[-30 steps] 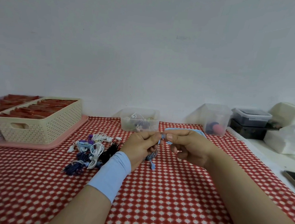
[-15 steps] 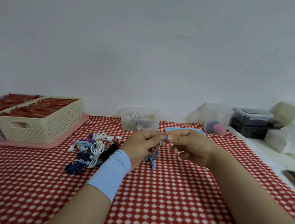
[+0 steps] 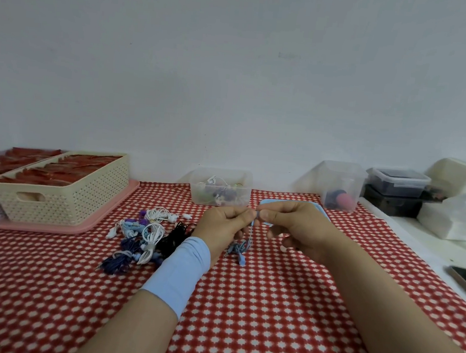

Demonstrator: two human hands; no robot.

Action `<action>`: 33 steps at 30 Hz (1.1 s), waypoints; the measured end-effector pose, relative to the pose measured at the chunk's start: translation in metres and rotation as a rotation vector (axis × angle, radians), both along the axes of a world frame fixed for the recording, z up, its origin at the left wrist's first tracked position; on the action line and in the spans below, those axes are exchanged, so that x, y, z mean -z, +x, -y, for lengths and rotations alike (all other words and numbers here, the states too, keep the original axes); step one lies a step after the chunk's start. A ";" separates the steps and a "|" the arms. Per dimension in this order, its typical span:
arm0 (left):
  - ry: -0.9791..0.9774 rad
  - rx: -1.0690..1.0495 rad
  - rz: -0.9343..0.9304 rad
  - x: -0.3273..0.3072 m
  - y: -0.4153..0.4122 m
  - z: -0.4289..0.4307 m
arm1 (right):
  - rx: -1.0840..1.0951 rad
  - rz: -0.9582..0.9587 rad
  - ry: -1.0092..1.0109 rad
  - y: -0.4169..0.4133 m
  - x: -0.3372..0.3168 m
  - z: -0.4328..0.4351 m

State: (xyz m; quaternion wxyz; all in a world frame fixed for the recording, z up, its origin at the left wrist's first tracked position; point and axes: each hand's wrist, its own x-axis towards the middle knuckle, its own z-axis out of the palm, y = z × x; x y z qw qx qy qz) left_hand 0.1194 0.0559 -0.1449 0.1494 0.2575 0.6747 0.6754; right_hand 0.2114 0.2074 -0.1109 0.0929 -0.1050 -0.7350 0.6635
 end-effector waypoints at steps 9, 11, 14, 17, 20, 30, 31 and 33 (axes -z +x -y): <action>0.048 0.023 0.096 0.000 0.000 0.001 | 0.084 -0.148 0.335 0.008 -0.004 0.007; 0.035 0.013 0.082 -0.001 0.001 0.001 | 0.094 -0.176 0.358 0.009 -0.004 0.008; -0.005 -0.023 0.020 -0.001 0.001 0.001 | 0.104 -0.193 0.386 0.008 -0.003 0.010; 0.034 -0.010 0.049 0.000 0.000 0.001 | 0.063 -0.175 0.343 0.007 -0.003 0.009; 0.086 0.060 0.090 -0.001 0.000 0.003 | -0.030 -0.127 0.160 0.009 -0.004 0.003; 0.112 0.164 0.126 -0.004 0.005 0.004 | -0.135 -0.004 -0.017 0.011 -0.004 -0.001; 0.124 0.168 0.135 -0.004 0.005 0.004 | -0.131 -0.010 -0.016 0.011 -0.004 -0.001; 0.180 0.179 0.185 -0.005 0.007 0.002 | -0.128 -0.034 -0.040 0.010 -0.003 0.001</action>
